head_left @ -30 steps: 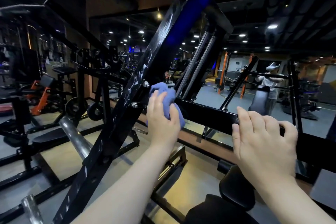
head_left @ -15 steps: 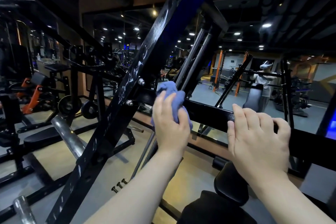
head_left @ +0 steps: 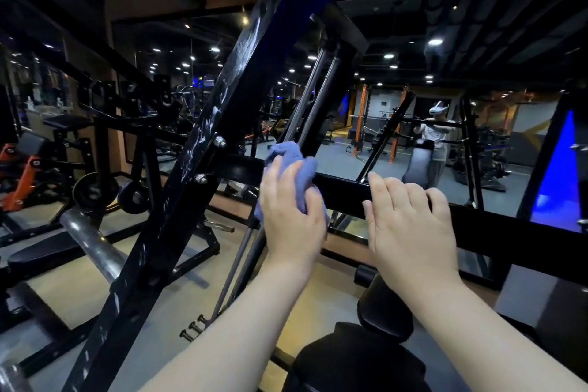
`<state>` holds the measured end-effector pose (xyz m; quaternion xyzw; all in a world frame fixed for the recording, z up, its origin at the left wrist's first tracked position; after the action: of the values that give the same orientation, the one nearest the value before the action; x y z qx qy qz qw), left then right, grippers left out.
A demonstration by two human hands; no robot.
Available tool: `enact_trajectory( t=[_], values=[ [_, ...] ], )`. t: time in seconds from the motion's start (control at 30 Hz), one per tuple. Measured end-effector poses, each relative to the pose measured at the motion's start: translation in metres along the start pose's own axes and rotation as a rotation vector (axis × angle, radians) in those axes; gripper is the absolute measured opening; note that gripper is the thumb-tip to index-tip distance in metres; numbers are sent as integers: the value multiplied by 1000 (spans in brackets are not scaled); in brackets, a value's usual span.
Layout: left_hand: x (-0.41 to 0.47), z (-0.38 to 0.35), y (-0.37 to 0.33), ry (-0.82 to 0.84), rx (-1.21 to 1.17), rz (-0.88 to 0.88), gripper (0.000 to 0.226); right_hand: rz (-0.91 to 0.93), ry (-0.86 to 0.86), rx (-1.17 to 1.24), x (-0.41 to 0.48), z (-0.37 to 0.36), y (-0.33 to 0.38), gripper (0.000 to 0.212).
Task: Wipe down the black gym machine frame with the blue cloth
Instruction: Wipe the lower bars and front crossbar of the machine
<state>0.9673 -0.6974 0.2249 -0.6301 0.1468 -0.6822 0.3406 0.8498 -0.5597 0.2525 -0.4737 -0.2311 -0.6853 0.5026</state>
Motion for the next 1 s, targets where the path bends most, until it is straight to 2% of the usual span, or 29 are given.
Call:
enact_trajectory(
  t=[0.1, 0.13, 0.17, 0.2, 0.3, 0.37, 0.47, 0.53, 0.63, 0.67, 0.7, 0.73, 0.87, 0.93, 1.0],
  values=[
    [-35, -11, -45, 142, 80, -499, 51, 92, 61, 26, 2, 4, -2, 48],
    [-35, -11, -44, 157, 101, -588, 51, 106, 88, 18, 2, 6, -6, 49],
    [-28, -9, -36, 164, 98, -569, 51, 93, 103, 1, 1, 10, -13, 49],
    [-17, -6, -22, 168, 71, -456, 52, 57, 104, -23, -1, 16, -23, 49],
    [4, 8, 15, 23, -43, -19, 47, -42, 72, -65, -13, 31, -47, 51],
    [1, 10, 16, -66, -55, 86, 42, -42, 56, -57, -19, 34, -50, 49],
    [-13, -3, -6, -36, -41, 96, 42, -61, 41, -42, -21, 32, -50, 46],
    [-27, -12, -37, 40, 5, -70, 45, -79, 29, -43, -23, 31, -52, 45],
    [-50, -24, -79, 128, 87, -572, 47, -58, 3, -29, -23, 31, -51, 44],
    [-52, -24, -81, 133, 107, -668, 46, -48, -3, -22, -23, 32, -51, 44],
    [-48, -23, -76, 137, 111, -681, 46, -42, -4, -19, -23, 32, -50, 44],
    [-40, -21, -68, 144, 100, -620, 48, -41, 4, -19, -22, 32, -50, 45],
    [-17, -14, -27, 59, -70, -80, 49, -17, 70, -5, -22, 33, -48, 48],
    [-21, -17, -31, -1, -78, 39, 45, -21, 89, -14, -21, 36, -51, 47],
    [-34, -23, -49, 8, -44, 29, 44, -97, 69, -32, -21, 46, -67, 45]
  ],
)
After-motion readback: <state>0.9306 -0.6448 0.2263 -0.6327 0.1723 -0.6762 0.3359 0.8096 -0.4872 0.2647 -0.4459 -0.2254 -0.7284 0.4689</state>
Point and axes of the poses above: each hand's wrist, its own x-axis towards the middle knuckle, its own z-axis out of the back of the hand, y = z × x, the point moved 9 cm from there along x, towards the middle knuckle, and after that the axes turned 15 degrees about x, right-handed, at the moved point
